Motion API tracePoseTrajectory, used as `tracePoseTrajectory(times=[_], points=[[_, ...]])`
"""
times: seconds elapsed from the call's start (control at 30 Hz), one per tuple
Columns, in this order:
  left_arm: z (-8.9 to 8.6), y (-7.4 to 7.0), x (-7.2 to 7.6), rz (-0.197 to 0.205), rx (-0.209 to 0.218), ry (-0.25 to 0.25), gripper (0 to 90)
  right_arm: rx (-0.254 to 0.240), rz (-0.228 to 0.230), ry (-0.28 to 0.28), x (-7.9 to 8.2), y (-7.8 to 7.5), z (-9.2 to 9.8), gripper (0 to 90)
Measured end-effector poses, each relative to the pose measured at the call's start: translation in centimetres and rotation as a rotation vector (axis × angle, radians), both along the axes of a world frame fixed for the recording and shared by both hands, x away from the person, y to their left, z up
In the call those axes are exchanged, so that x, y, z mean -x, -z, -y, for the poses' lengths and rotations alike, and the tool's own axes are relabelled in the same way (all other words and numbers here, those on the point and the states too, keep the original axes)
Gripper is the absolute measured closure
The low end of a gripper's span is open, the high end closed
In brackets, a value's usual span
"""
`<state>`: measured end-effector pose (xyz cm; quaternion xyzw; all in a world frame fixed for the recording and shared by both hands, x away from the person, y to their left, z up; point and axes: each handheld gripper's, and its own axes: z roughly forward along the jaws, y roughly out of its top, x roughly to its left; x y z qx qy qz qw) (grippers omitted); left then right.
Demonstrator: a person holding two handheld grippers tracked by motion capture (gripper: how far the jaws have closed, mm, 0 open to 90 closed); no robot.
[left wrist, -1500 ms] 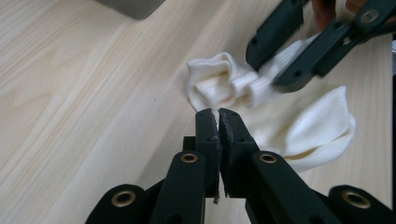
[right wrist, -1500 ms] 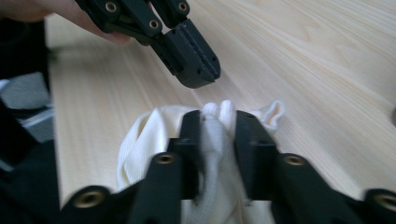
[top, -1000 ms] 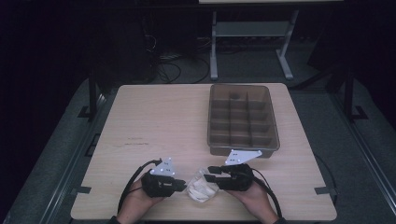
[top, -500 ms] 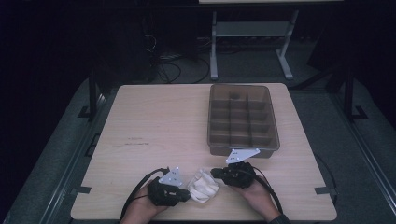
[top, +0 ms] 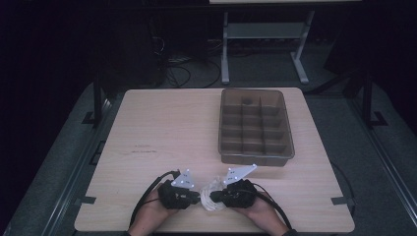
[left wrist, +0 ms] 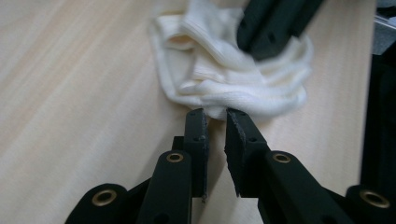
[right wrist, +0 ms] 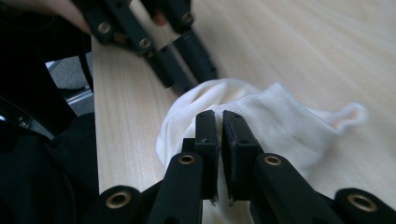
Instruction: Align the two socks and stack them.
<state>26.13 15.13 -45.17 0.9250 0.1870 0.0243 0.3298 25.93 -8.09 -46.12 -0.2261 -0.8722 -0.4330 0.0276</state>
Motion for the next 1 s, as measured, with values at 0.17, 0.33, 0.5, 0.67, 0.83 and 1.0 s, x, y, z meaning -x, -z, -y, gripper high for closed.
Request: tracePoseTrajectory(times=[0.17,0.33,0.5,0.67,0.83,1.0], points=[[0.2,0.0,-0.8,0.013,-0.004,-0.011,78.3,0.031,-0.016,-0.008,0.1,0.7,-0.7,87.6],[0.1,0.1,-0.7,0.013,-0.008,-0.010,78.4,0.071,0.030,-0.004,0.5,0.6,-1.2,89.0],[-0.1,-0.1,-0.7,0.018,-0.003,-0.013,76.9,0.064,0.034,-0.003,0.5,0.6,-1.1,87.6],[-1.1,-0.2,-0.6,0.020,0.005,-0.033,72.2,0.017,0.046,0.018,0.6,-0.4,-0.1,75.2],[-2.4,-0.2,-0.5,0.025,0.002,-0.060,60.8,-0.013,0.057,0.084,0.8,-1.3,1.4,60.9],[-3.6,0.1,-0.6,0.041,-0.009,-0.091,46.5,-0.010,0.039,0.160,0.7,-1.4,3.0,45.4]])
